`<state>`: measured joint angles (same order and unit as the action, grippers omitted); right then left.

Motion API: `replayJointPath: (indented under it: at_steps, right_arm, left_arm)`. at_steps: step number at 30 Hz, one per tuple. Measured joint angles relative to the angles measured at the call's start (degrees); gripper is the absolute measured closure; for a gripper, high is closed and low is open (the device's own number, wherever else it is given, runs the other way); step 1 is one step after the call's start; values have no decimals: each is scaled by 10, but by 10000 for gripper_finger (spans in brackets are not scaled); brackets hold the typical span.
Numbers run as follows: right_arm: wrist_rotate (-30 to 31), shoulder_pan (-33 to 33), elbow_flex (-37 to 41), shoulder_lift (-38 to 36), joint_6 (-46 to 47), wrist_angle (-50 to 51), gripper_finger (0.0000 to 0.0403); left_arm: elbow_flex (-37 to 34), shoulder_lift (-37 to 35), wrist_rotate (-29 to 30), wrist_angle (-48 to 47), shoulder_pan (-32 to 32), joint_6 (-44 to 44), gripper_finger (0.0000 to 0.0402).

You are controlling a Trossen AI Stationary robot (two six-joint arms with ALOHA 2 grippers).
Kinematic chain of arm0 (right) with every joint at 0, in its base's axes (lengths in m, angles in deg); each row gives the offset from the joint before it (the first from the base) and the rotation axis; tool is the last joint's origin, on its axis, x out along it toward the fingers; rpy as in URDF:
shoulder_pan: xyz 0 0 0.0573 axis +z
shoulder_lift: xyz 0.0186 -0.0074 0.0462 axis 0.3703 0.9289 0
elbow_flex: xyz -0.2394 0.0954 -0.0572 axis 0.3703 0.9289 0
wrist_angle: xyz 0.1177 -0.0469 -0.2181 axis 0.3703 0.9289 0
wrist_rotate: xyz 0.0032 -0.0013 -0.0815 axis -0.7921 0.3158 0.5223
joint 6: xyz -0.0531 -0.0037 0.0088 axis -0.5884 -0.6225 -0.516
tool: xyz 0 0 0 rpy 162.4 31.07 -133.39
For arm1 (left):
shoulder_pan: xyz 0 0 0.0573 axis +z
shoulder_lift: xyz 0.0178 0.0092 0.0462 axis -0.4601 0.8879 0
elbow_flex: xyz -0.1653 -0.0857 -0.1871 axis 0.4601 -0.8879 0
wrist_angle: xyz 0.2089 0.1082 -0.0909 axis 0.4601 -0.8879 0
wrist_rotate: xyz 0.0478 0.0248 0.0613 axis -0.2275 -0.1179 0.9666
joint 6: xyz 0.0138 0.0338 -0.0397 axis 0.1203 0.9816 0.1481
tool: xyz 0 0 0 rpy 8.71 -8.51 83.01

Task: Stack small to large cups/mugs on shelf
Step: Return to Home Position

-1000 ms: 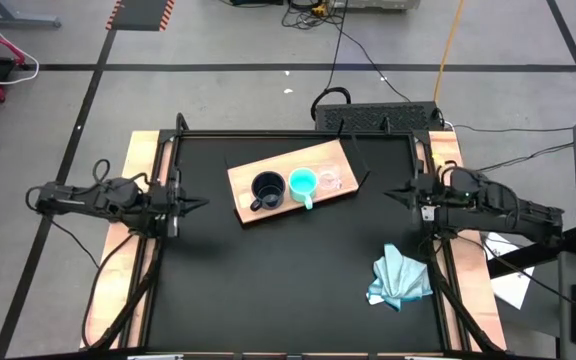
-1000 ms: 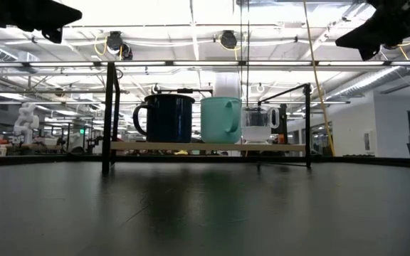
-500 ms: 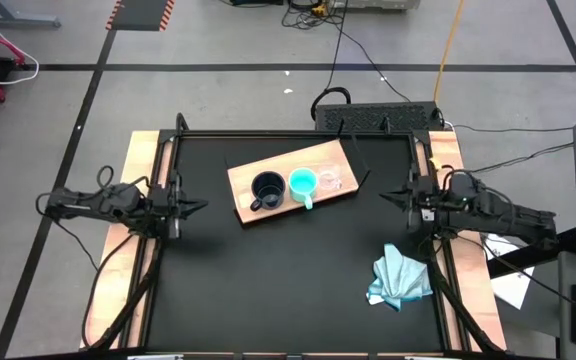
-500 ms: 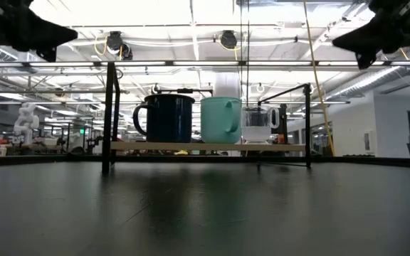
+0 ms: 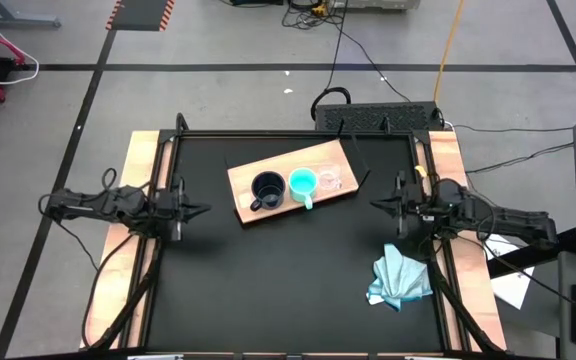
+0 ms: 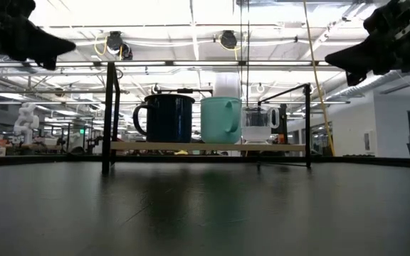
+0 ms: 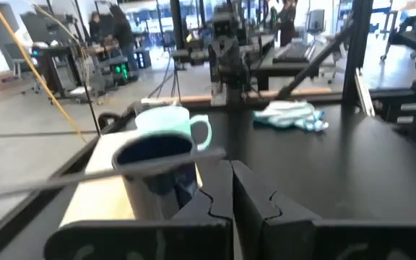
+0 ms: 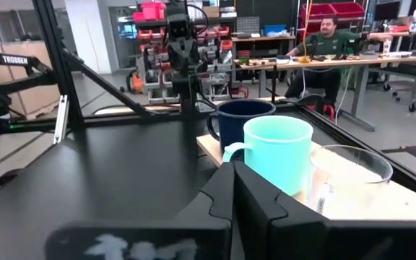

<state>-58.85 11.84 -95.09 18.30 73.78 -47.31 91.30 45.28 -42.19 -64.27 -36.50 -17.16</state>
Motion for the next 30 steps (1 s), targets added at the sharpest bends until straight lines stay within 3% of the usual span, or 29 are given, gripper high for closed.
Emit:
replayJointPath:
  at_steps: [11,30]
  right_arm:
    - [-1,0,70,0,-1,-100,403]
    - [-18,0,80,0,-19,-89,403]
  left_arm:
    - [-34,0,0,20,0,-6,401]
    - [-73,5,-23,67,0,-13,401]
